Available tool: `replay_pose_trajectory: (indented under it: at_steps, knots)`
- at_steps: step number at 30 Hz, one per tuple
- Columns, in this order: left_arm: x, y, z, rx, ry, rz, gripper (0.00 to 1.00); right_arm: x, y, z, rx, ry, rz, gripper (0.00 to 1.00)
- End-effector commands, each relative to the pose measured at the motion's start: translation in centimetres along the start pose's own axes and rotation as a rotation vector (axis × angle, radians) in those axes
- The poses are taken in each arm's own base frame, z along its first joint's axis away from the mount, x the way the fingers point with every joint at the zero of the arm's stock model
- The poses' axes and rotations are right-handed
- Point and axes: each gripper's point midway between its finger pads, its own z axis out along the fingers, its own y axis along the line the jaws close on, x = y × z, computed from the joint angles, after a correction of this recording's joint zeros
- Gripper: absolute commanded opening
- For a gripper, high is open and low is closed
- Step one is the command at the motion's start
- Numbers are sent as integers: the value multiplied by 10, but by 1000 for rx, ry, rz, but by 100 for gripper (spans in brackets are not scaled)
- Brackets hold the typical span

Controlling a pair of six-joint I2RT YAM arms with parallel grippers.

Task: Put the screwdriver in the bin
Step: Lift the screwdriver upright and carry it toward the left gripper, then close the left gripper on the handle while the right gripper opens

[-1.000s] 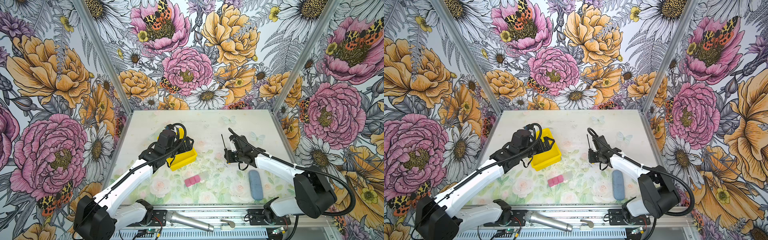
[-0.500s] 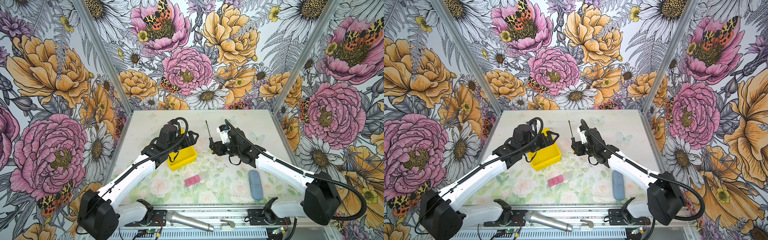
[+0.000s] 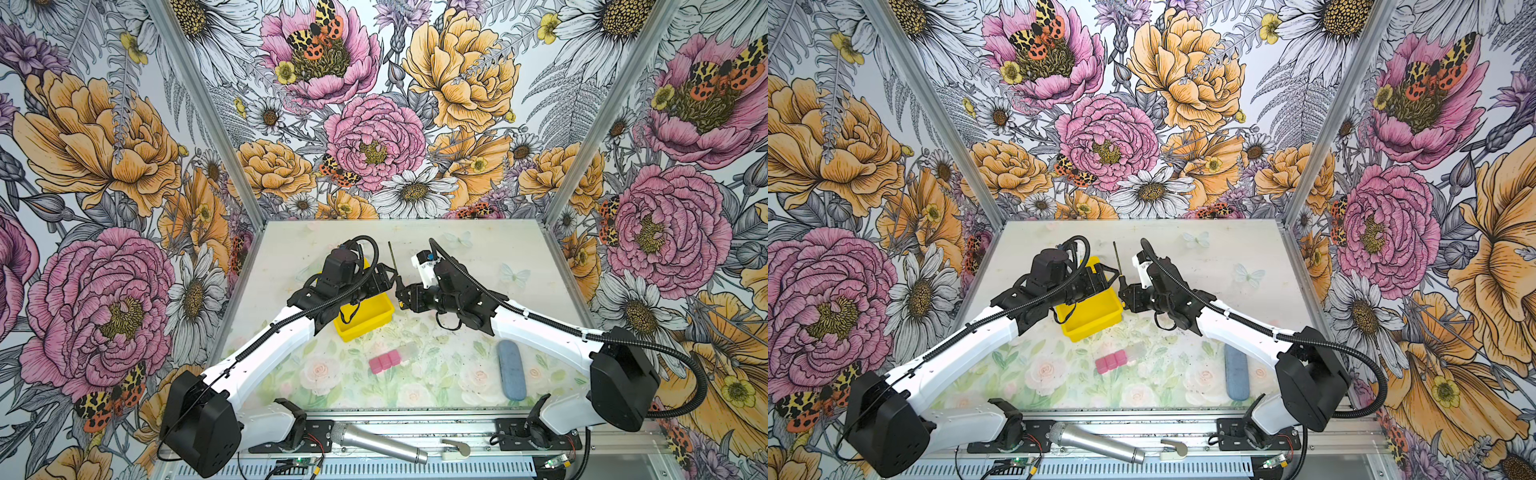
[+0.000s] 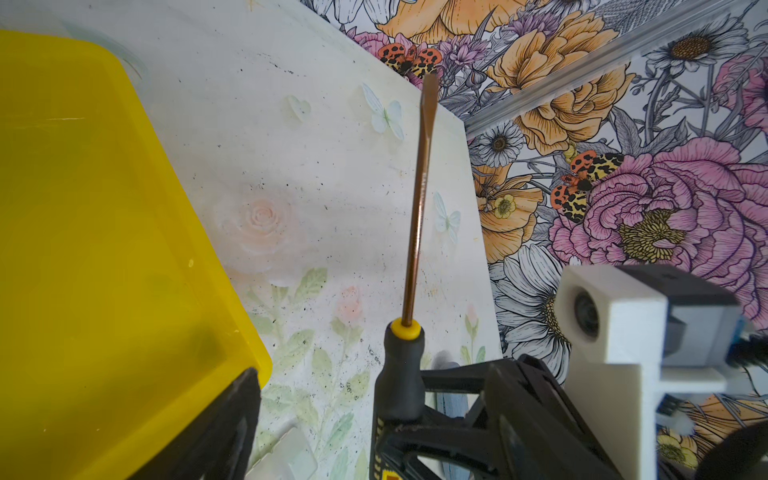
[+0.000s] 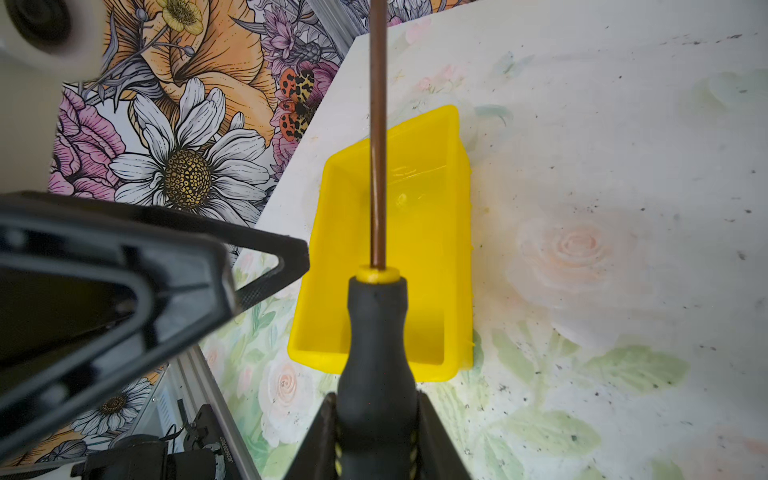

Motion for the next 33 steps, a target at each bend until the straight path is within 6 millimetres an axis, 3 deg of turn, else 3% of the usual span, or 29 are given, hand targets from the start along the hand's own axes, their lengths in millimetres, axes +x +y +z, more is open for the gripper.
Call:
replay_pose_trajectory:
  at_steps: [1,22,33]
  knots:
    - [6,-1,5,15,19,-6,82,-25,20,-1,-61,-66,-7,20]
    - [14,6,24,10,63,-8,60,-23,35,16,-103,-53,-16,20]
    - [17,7,26,15,69,-9,39,-20,41,21,-111,-48,-24,21]
